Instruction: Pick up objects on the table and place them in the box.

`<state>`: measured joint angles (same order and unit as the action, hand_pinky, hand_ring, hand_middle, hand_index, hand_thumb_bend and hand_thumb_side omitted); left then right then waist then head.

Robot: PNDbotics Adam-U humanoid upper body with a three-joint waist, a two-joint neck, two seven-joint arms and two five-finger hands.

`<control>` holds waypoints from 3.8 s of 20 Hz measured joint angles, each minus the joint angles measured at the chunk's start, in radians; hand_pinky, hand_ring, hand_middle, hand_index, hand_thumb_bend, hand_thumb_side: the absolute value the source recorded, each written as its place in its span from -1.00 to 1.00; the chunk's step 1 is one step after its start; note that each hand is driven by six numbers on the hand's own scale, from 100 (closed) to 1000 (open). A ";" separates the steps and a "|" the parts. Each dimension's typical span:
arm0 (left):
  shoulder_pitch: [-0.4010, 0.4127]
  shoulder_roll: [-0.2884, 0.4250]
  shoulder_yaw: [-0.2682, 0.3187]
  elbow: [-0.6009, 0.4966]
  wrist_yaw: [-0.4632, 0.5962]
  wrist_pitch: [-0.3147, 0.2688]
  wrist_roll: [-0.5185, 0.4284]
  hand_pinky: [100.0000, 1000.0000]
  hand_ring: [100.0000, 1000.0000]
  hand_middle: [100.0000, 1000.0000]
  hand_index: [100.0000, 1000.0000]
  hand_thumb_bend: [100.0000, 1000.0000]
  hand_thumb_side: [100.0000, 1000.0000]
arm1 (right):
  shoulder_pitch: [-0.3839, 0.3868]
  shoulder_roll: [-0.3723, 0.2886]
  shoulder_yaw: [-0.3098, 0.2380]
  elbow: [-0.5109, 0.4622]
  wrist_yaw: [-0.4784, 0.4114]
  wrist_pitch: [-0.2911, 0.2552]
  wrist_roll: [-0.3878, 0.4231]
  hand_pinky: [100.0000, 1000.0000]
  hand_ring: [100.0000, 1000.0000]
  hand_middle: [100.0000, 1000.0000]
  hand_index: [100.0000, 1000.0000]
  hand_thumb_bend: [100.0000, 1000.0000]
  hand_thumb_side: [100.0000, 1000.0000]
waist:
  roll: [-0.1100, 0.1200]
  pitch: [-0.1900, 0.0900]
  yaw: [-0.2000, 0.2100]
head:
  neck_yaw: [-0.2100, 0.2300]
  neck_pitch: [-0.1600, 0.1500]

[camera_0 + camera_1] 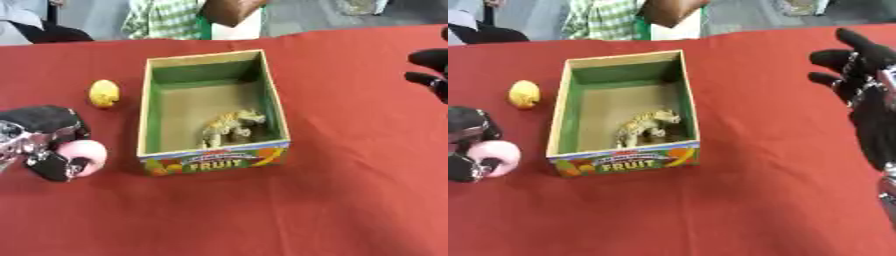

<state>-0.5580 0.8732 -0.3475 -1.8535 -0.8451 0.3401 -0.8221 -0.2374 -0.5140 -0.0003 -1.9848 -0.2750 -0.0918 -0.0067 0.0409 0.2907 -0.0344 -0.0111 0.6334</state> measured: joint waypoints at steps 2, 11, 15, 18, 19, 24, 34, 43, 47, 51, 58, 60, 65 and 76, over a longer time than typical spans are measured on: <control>-0.006 0.003 0.022 -0.035 0.001 0.016 0.015 -0.88 -0.40 -0.32 -0.08 -1.00 -0.74 | 0.000 0.000 0.000 0.000 0.000 0.000 0.000 0.64 0.74 0.41 0.92 -1.00 1.00 | 0.000 0.000 0.002 | -0.001 -0.001; -0.125 -0.002 0.073 -0.119 -0.005 0.034 0.027 -0.90 -0.42 -0.33 -0.10 -1.00 -0.61 | 0.000 0.000 0.000 0.000 0.000 0.001 -0.001 0.64 0.73 0.41 0.92 -1.00 1.00 | 0.006 -0.006 0.004 | -0.005 -0.001; -0.204 -0.050 0.073 -0.102 -0.015 0.030 0.024 -0.92 -0.44 -0.35 -0.12 -1.00 -0.55 | 0.000 0.000 0.000 0.000 0.000 0.000 0.000 0.64 0.73 0.41 0.92 -1.00 1.00 | 0.009 -0.008 0.003 | -0.003 0.000; -0.267 -0.102 0.071 -0.070 -0.027 0.023 0.027 -0.92 -0.45 -0.36 -0.13 -1.00 -0.52 | 0.000 -0.001 0.001 0.000 0.000 0.000 0.001 0.64 0.73 0.41 0.92 -1.00 1.00 | 0.015 -0.009 0.003 | 0.003 0.000; -0.287 -0.121 0.069 -0.056 -0.033 0.019 0.030 -0.93 -0.46 -0.36 -0.14 -1.00 -0.51 | -0.001 -0.001 0.001 0.000 0.000 0.001 0.002 0.64 0.73 0.41 0.92 -1.00 1.00 | 0.016 -0.009 0.003 | 0.006 0.001; -0.362 -0.209 0.053 0.023 -0.069 -0.001 0.052 -0.94 -0.47 -0.38 -0.16 -1.00 -0.46 | -0.001 -0.001 0.002 0.000 0.000 0.004 0.005 0.64 0.73 0.41 0.92 -1.00 1.00 | 0.017 -0.009 0.002 | 0.032 0.008; -0.494 -0.399 0.015 0.226 -0.116 -0.033 0.138 -0.94 -0.48 -0.39 -0.17 -1.00 -0.47 | -0.011 -0.001 0.007 0.000 -0.001 0.008 0.010 0.64 0.73 0.41 0.92 -1.00 1.00 | 0.018 -0.008 -0.003 | 0.067 0.016; -0.510 -0.530 -0.027 0.375 -0.153 -0.068 0.229 -0.80 -0.37 -0.31 -0.06 -1.00 -0.57 | -0.020 -0.001 0.010 0.000 -0.001 0.008 0.015 0.65 0.74 0.41 0.92 -1.00 1.00 | 0.021 0.019 -0.014 | 0.071 0.005; -0.513 -0.560 -0.037 0.439 -0.186 -0.078 0.241 -0.75 -0.33 -0.27 0.00 -1.00 -0.62 | -0.023 -0.001 0.013 0.000 -0.001 0.010 0.017 0.65 0.74 0.41 0.92 -1.00 1.00 | 0.022 0.027 -0.014 | 0.071 -0.006; -0.515 -0.588 -0.045 0.499 -0.230 -0.087 0.242 -0.65 -0.24 -0.19 0.10 -1.00 -0.71 | -0.026 -0.001 0.013 0.000 0.000 0.009 0.019 0.65 0.74 0.41 0.92 -1.00 1.00 | 0.022 0.031 -0.014 | 0.071 -0.013; -0.517 -0.620 -0.063 0.573 -0.325 -0.120 0.189 -0.19 0.21 0.29 0.64 -1.00 -0.49 | -0.026 -0.001 0.013 0.000 0.000 0.010 0.021 0.65 0.74 0.41 0.92 -1.00 1.00 | 0.022 0.035 -0.015 | 0.071 -0.019; -0.517 -0.622 -0.063 0.582 -0.345 -0.132 0.161 -0.06 0.39 0.46 0.79 -0.75 -0.21 | -0.026 -0.001 0.013 0.000 0.000 0.010 0.021 0.65 0.74 0.41 0.92 -1.00 1.00 | 0.022 0.035 -0.015 | 0.071 -0.019; -0.513 -0.618 -0.061 0.575 -0.359 -0.156 0.084 0.12 0.58 0.63 0.93 0.17 0.53 | -0.026 0.000 0.013 0.000 0.000 0.010 0.020 0.65 0.74 0.41 0.92 -1.00 1.00 | 0.022 0.035 -0.014 | 0.063 -0.018; -0.479 -0.552 0.020 0.432 -0.220 -0.100 0.081 0.16 0.53 0.59 0.89 0.66 1.00 | -0.025 0.000 0.009 0.000 0.008 0.003 0.013 0.65 0.74 0.41 0.92 -1.00 1.00 | 0.010 0.044 0.000 | 0.054 -0.010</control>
<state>-1.0371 0.3216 -0.3276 -1.4214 -1.0649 0.2401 -0.7416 -0.2625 -0.5144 0.0092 -1.9848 -0.2672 -0.0887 0.0066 0.0506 0.3351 -0.0345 0.0426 0.6236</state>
